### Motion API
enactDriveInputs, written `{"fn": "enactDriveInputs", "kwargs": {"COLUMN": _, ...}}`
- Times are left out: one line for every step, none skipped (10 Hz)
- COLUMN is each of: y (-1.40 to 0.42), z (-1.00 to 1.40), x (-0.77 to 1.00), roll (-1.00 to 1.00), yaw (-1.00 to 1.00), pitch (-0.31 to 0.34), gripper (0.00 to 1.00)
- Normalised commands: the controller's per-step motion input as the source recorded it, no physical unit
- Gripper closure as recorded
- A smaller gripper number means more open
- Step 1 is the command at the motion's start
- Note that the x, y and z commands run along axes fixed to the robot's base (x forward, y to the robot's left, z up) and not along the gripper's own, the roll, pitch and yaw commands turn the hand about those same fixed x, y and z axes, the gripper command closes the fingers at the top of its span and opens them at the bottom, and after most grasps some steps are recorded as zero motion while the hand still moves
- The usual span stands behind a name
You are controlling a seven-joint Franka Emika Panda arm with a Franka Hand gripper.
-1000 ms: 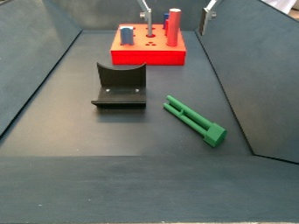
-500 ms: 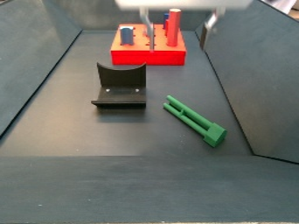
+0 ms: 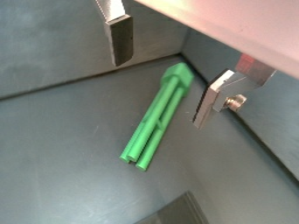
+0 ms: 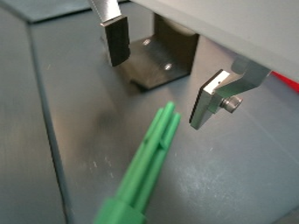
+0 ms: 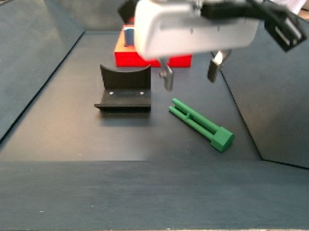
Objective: Pick up the 3 prong object. Move up. Rotate the 3 prong object. Place the 3 prong object on the fixture. Regrasp the 3 prong object. Move to above the board. Insert the 3 prong object.
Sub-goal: Pick up the 3 prong object.
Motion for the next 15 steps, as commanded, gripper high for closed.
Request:
{"fn": "enactDriveInputs", "kwargs": {"y": -0.07, "z": -0.84, "x": -0.37, "roll": 0.05, "yaw": 0.53, "pitch": -0.180, "gripper": 0.00}}
{"fn": "enactDriveInputs", "kwargs": {"y": 0.00, "z": -0.94, "x": -0.22, "roll": 0.02, "yaw": 0.29, "pitch": -0.154, "gripper": 0.00}}
{"fn": "enactDriveInputs", "kwargs": {"y": 0.01, "z": -0.89, "x": -0.08, "roll": -0.02, "yaw": 0.00, "pitch": -0.191, "gripper": 0.00}}
{"fn": "enactDriveInputs", "kwargs": {"y": 0.04, "z": -0.68, "x": -0.08, "roll": -0.11, "yaw": -0.14, "pitch": -0.250, "gripper": 0.00}}
{"fn": "enactDriveInputs", "kwargs": {"y": 0.25, "z": -0.52, "x": 0.01, "roll": -0.20, "yaw": -0.06, "pitch": -0.236, "gripper": 0.00}}
{"fn": "enactDriveInputs", "kwargs": {"y": 0.34, "z": -0.43, "x": 0.15, "roll": -0.26, "yaw": -0.05, "pitch": -0.187, "gripper": 0.00}}
{"fn": "enactDriveInputs", "kwargs": {"y": 0.28, "z": -0.29, "x": 0.00, "roll": -0.22, "yaw": -0.02, "pitch": -0.157, "gripper": 0.00}}
{"fn": "enactDriveInputs", "kwargs": {"y": 0.21, "z": -0.17, "x": 0.00, "roll": -0.18, "yaw": 0.00, "pitch": -0.133, "gripper": 0.00}}
{"fn": "enactDriveInputs", "kwargs": {"y": 0.13, "z": -0.09, "x": 0.00, "roll": -0.14, "yaw": 0.00, "pitch": -0.091, "gripper": 0.00}}
{"fn": "enactDriveInputs", "kwargs": {"y": 0.09, "z": -0.08, "x": 0.00, "roll": -0.11, "yaw": 0.00, "pitch": -0.070, "gripper": 0.00}}
{"fn": "enactDriveInputs", "kwargs": {"y": 0.05, "z": -0.12, "x": 0.00, "roll": -0.07, "yaw": 0.00, "pitch": -0.050, "gripper": 0.00}}
{"fn": "enactDriveInputs", "kwargs": {"y": 0.01, "z": -0.26, "x": 0.00, "roll": -0.02, "yaw": 0.00, "pitch": -0.039, "gripper": 0.00}}
{"fn": "enactDriveInputs", "kwargs": {"y": 0.00, "z": -0.31, "x": 0.00, "roll": 0.00, "yaw": 0.00, "pitch": -0.036, "gripper": 0.00}}
{"fn": "enactDriveInputs", "kwargs": {"y": 0.00, "z": -0.24, "x": -0.01, "roll": 0.00, "yaw": 0.00, "pitch": -0.059, "gripper": 0.00}}
{"fn": "enactDriveInputs", "kwargs": {"y": 0.00, "z": -0.23, "x": -0.01, "roll": 0.00, "yaw": 0.00, "pitch": -0.023, "gripper": 0.00}}
